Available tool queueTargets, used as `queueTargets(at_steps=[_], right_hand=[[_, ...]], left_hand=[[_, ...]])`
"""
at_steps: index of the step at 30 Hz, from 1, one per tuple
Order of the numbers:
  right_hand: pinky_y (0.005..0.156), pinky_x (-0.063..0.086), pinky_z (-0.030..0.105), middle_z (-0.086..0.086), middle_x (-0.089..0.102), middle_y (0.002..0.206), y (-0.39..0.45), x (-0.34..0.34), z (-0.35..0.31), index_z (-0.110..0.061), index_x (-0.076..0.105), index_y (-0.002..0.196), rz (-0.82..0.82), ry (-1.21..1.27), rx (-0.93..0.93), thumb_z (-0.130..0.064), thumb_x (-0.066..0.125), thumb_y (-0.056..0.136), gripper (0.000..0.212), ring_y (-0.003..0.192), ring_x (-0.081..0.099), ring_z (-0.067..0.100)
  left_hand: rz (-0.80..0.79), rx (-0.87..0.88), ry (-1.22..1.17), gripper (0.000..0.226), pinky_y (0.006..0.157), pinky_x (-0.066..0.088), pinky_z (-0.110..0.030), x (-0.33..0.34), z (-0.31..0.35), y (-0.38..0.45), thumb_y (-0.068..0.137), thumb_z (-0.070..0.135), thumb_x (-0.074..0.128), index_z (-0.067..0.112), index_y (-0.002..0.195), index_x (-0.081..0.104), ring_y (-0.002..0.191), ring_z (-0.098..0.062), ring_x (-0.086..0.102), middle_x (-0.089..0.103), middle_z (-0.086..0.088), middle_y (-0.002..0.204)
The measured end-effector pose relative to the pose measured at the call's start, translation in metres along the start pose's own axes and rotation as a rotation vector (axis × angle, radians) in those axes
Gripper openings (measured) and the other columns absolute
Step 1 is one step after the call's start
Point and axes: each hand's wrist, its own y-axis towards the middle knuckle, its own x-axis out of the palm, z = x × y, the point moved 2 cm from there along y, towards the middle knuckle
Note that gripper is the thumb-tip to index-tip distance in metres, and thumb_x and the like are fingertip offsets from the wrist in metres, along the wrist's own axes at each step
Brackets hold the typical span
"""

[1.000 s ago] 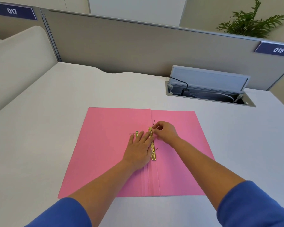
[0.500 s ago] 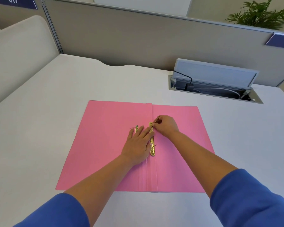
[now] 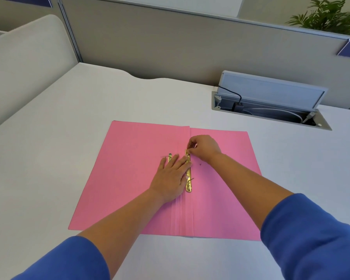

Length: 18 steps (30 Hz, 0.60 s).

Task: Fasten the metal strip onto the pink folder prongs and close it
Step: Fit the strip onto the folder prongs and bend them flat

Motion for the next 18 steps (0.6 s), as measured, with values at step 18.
queueTargets(at_steps=[18], right_hand=[[0.073, 0.049, 0.033, 0.015, 0.060, 0.082, 0.021, 0.006, 0.006, -0.001, 0.065, 0.077, -0.098, 0.329, 0.344, -0.009, 0.064, 0.079, 0.009, 0.075, 0.054, 0.024]], left_hand=[[0.003, -0.013, -0.018, 0.050, 0.119, 0.002, -0.046, 0.000, -0.001, 0.000, 0.094, 0.032, 0.028, 0.029, 0.143, 0.025, 0.146, -0.017, 0.007, 0.018, 0.009, 0.157]])
